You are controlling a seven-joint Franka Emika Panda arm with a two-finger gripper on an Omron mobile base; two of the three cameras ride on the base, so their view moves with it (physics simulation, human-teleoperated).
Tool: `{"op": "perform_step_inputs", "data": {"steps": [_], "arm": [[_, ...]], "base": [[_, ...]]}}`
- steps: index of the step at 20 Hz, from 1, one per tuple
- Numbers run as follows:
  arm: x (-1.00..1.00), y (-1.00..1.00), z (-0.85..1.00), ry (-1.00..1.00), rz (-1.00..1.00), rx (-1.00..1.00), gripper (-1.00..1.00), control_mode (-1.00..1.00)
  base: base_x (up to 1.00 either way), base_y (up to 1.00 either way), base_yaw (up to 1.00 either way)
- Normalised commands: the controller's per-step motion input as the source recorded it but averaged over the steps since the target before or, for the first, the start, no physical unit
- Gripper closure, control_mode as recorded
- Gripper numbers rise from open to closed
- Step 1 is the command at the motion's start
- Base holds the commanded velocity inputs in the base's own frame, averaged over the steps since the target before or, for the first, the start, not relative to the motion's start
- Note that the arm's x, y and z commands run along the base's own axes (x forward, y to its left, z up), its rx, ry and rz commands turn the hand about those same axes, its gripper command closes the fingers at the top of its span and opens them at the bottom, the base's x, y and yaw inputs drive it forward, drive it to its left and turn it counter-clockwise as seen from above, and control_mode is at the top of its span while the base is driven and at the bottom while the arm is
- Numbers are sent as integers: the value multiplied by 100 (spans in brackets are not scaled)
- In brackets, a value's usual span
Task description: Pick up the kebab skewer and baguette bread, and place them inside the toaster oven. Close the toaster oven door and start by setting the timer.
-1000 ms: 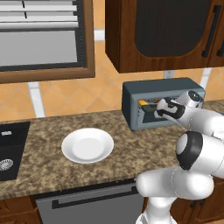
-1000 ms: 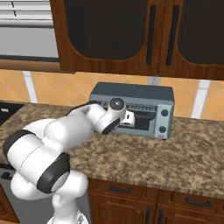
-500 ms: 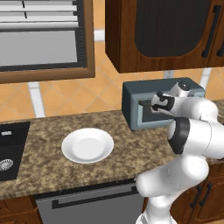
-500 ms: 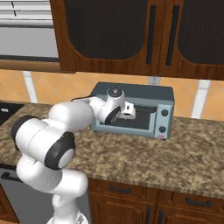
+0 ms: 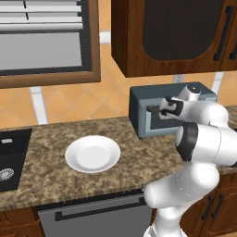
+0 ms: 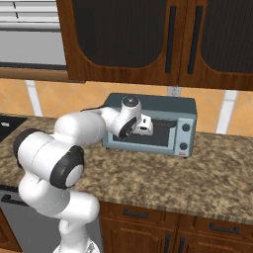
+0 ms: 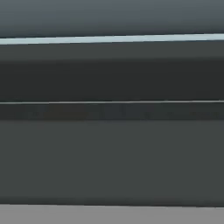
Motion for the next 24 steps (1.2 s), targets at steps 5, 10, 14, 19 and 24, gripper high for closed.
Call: {"op": "perform_step_inputs", "data": {"steps": [5, 10, 14, 19, 24], "arm": [[-25, -13, 4, 0, 0, 0, -100, -100], [-53, -35, 17, 0, 0, 0, -100, -100], [-52, -48, 24, 0, 0, 0, -100, -100], [-39, -60, 24, -7, 16, 0, -100, -100], [-18, -50, 12, -5, 14, 0, -100, -100]], "base": [[0, 0, 0], [0, 0, 0], [0, 0, 0], [0, 0, 0], [0, 0, 0]]}}
